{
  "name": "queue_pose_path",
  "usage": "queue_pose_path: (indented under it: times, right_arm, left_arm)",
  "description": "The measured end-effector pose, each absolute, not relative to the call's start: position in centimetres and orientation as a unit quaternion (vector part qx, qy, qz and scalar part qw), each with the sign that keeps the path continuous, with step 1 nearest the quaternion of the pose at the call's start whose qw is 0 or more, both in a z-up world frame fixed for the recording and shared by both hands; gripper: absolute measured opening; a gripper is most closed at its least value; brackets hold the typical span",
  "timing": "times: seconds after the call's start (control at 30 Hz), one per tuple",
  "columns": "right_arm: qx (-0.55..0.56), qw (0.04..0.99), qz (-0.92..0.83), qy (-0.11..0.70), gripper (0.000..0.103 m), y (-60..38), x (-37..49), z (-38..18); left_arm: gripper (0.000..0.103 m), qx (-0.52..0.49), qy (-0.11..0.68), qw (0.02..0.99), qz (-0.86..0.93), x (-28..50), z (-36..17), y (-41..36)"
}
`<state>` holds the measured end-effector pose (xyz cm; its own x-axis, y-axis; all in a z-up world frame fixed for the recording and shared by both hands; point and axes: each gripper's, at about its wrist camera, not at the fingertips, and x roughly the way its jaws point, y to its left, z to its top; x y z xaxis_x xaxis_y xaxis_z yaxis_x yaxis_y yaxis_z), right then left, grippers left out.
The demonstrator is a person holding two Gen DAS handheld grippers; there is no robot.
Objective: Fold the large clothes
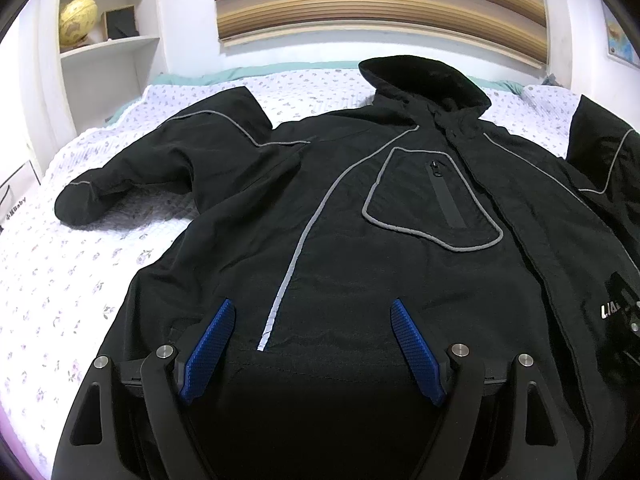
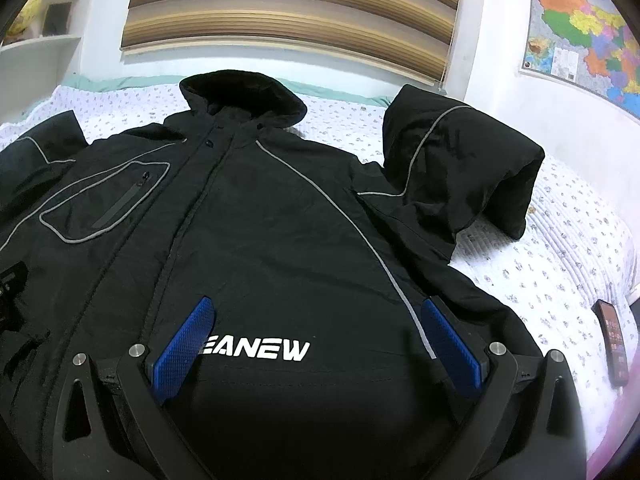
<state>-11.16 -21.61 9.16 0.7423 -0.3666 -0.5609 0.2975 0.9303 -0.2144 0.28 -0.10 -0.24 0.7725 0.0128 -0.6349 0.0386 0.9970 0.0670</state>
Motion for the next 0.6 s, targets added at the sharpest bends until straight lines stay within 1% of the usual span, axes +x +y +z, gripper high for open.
queue_pose_path:
  times: [0.6]
  right_arm:
    - [-0.055, 0.939, -0.179, 0.289, 0.103, -21.34, -11.4, 9.21]
  left_arm:
    - [0.082, 0.033, 0.343, 0.939, -0.006, 0.33, 0.07, -0.24]
